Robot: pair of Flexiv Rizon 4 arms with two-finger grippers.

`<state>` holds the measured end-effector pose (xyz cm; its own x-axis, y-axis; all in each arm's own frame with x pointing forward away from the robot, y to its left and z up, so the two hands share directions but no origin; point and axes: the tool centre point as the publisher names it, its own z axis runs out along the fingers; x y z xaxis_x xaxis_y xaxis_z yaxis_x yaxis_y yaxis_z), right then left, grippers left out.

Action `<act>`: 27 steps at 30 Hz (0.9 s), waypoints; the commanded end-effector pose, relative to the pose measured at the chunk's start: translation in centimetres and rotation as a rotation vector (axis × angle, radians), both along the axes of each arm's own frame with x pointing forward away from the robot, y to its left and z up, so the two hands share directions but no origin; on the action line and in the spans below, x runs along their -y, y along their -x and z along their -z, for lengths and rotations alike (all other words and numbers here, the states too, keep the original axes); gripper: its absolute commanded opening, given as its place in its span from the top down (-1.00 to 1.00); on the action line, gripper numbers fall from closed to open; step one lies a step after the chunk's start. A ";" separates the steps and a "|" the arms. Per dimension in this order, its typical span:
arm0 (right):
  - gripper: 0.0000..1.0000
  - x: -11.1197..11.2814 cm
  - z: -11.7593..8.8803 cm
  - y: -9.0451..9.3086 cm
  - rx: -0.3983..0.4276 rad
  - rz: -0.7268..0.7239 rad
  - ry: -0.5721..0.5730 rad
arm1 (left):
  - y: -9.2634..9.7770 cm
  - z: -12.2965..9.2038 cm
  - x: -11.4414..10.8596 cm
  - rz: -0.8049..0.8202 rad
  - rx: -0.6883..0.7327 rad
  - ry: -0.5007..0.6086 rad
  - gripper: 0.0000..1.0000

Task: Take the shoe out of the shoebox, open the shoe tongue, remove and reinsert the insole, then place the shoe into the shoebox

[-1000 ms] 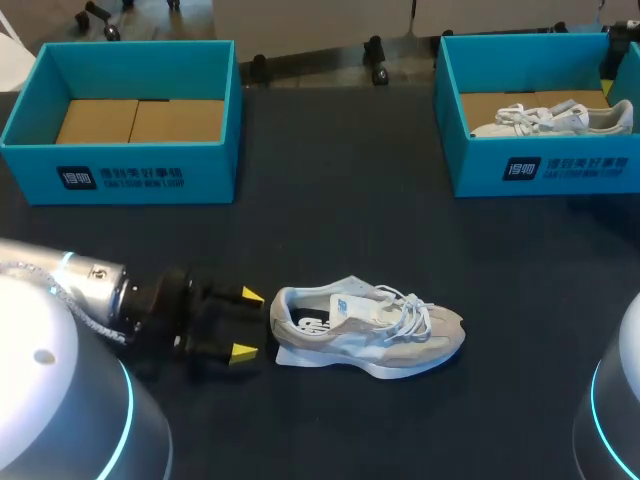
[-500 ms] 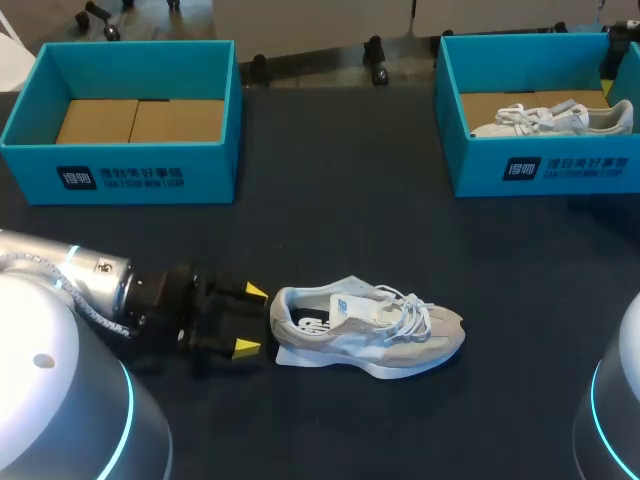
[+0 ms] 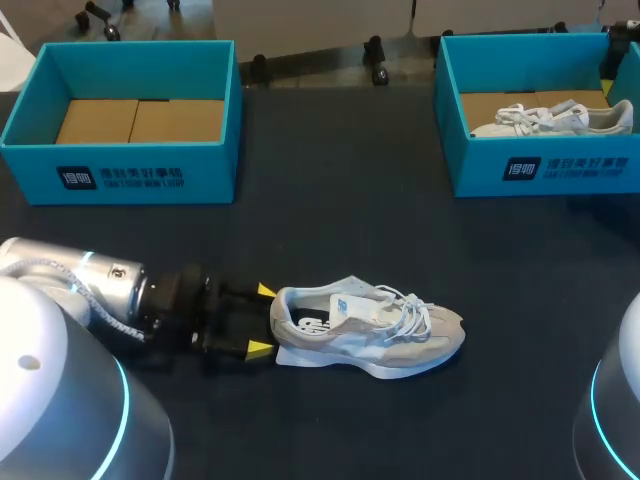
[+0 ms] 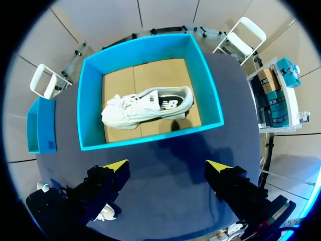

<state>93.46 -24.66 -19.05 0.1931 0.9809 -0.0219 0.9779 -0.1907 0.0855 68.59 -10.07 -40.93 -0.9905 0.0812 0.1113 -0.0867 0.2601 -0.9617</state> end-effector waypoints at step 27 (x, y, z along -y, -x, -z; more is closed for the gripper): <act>-1.00 0.0 0.0 0.1 0.002 0.002 0.002 | 0.5 0.3 2.0 -0.010 0.010 0.001 -1.00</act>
<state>93.46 -24.66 -19.05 0.1931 0.9809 -0.0219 0.9779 -0.1906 0.0855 68.21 -11.86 -41.20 -0.9921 0.0750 0.1007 -0.0784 0.2569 -0.9633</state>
